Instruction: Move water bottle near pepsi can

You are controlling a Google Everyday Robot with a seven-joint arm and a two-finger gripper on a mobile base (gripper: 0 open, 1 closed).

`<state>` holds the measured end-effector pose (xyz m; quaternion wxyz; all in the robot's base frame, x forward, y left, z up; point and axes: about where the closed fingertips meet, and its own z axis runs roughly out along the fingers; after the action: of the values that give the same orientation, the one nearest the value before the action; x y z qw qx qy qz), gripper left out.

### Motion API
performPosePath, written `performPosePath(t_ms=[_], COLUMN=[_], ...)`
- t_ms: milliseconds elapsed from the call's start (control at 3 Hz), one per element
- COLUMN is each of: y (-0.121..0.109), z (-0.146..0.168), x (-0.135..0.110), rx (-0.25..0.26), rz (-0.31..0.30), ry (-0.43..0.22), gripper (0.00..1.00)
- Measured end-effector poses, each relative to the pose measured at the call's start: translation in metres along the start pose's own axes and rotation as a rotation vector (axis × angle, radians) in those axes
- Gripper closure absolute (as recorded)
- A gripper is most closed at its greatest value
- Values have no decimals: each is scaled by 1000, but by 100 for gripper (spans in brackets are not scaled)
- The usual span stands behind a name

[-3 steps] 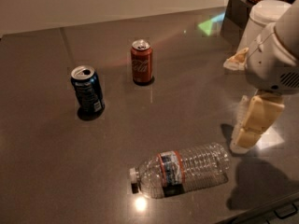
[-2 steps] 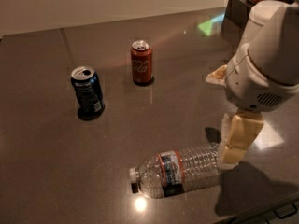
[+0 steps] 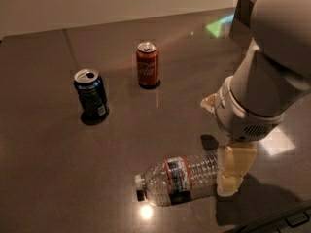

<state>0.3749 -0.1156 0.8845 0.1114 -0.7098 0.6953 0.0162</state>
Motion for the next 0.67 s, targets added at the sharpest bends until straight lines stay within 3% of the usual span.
performPosePath(t_ms=[667], y=[18], z=[26], x=[3], rx=[-36], rz=[-63], ry=[40], gripper=[0])
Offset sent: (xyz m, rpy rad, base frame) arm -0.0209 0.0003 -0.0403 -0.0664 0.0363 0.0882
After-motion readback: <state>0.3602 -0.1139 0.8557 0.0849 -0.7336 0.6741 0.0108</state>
